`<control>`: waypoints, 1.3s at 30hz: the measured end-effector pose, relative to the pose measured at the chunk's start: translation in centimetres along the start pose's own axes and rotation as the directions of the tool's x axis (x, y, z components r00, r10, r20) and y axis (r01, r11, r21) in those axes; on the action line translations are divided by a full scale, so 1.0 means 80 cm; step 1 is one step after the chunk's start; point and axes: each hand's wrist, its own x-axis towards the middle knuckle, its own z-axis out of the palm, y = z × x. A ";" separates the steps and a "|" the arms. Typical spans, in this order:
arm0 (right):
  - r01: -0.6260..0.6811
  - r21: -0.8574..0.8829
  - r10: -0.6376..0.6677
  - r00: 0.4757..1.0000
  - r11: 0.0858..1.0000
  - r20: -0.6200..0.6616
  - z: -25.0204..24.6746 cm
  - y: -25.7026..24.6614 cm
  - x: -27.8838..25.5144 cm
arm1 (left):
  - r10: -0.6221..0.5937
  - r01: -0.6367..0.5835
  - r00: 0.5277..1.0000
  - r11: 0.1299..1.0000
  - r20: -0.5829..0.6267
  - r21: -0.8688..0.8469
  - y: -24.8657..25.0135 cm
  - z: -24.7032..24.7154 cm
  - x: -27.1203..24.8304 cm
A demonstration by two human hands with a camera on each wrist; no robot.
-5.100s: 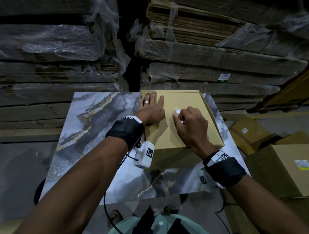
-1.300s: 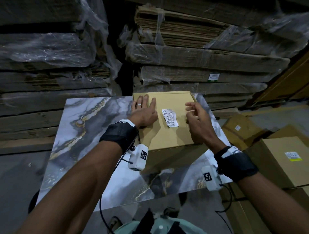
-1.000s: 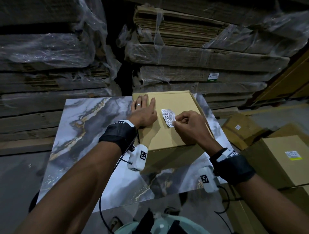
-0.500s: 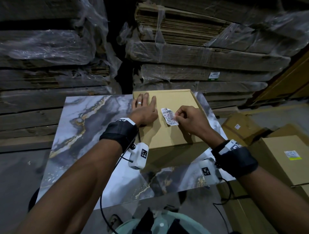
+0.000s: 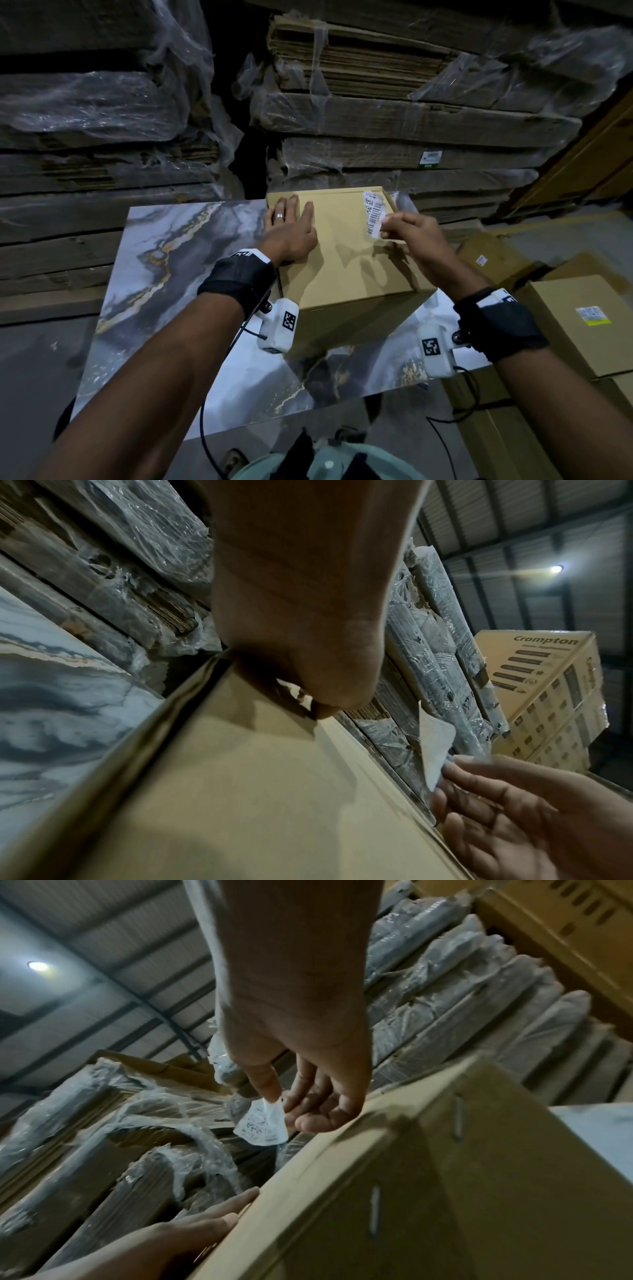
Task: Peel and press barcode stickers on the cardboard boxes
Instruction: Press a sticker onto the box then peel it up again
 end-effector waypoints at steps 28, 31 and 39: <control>0.118 0.373 -0.118 0.993 0.920 -0.022 0.013 0.047 0.027 | 0.490 -0.469 0.872 0.836 -0.002 0.283 -0.010 0.007 -0.015; 0.137 0.393 -0.123 0.990 0.909 -0.063 0.014 0.049 0.027 | 0.583 -0.570 0.812 0.777 0.036 0.266 -0.001 0.015 -0.031; 0.156 0.385 -0.144 0.988 0.910 -0.061 0.014 0.052 0.027 | 0.620 -0.609 0.781 0.735 0.067 0.299 -0.021 -0.012 -0.013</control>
